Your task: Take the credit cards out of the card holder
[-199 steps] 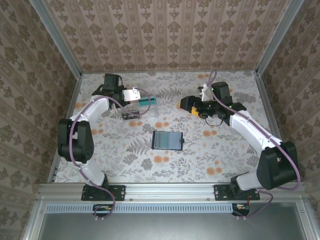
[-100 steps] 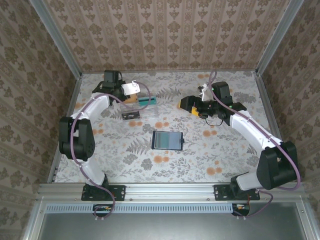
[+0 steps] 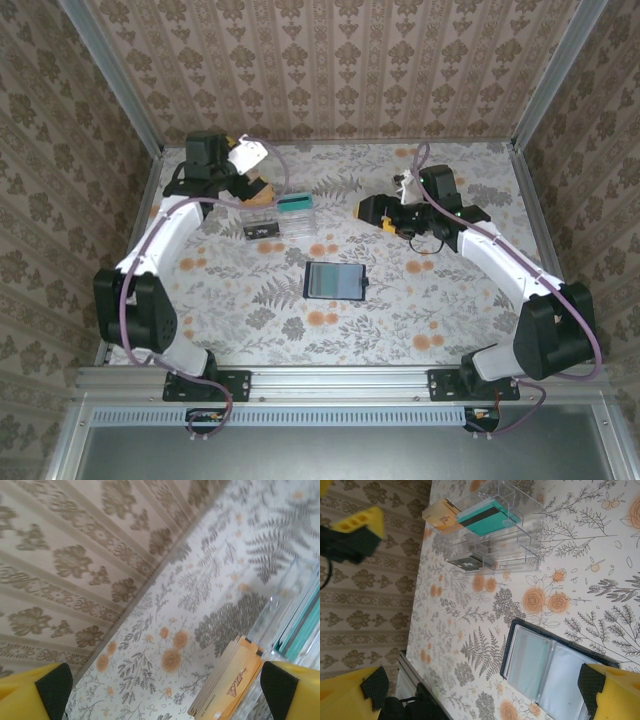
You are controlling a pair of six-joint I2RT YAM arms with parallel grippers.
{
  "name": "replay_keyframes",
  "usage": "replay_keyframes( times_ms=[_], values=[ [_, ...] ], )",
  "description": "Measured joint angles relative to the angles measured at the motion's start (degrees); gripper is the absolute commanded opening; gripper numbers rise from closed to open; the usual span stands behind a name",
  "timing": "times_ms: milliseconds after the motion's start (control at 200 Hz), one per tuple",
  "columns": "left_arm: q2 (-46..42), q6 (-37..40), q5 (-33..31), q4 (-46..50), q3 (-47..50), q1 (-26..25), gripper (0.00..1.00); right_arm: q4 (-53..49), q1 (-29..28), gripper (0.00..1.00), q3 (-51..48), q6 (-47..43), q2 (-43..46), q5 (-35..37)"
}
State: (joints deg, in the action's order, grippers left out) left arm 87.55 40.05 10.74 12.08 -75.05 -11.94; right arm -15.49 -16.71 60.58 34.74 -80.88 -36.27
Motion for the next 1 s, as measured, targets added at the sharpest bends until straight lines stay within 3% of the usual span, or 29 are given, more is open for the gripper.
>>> replay_keyframes(
  times_ms=[205, 455, 645, 940, 1000],
  values=[
    [-6.16, -16.92, 0.63, 0.57, 1.16, 0.98, 1.00, -0.72, -4.22, 1.00, 1.25, -0.59, -0.24, 4.63],
    [-7.26, -32.74, 2.80, 12.11, -2.05, 4.37, 1.00, -2.23, -10.69, 1.00, 2.47, -1.97, -1.14, 13.22],
    [-12.11, -44.59, 4.11, 12.50, 6.03, 7.72, 1.00, -4.07, -15.87, 1.00, 2.47, -1.86, -1.70, 21.99],
    [-19.82, -52.30, 4.83, 11.85, 16.70, 9.05, 0.96, -7.54, -20.85, 1.00, 1.92, -0.04, -4.17, 33.24],
    [-21.00, -53.57, 4.90, 11.80, 18.16, 8.46, 0.94, -8.48, -21.46, 0.94, 1.46, 0.24, -5.20, 34.27]
  ],
)
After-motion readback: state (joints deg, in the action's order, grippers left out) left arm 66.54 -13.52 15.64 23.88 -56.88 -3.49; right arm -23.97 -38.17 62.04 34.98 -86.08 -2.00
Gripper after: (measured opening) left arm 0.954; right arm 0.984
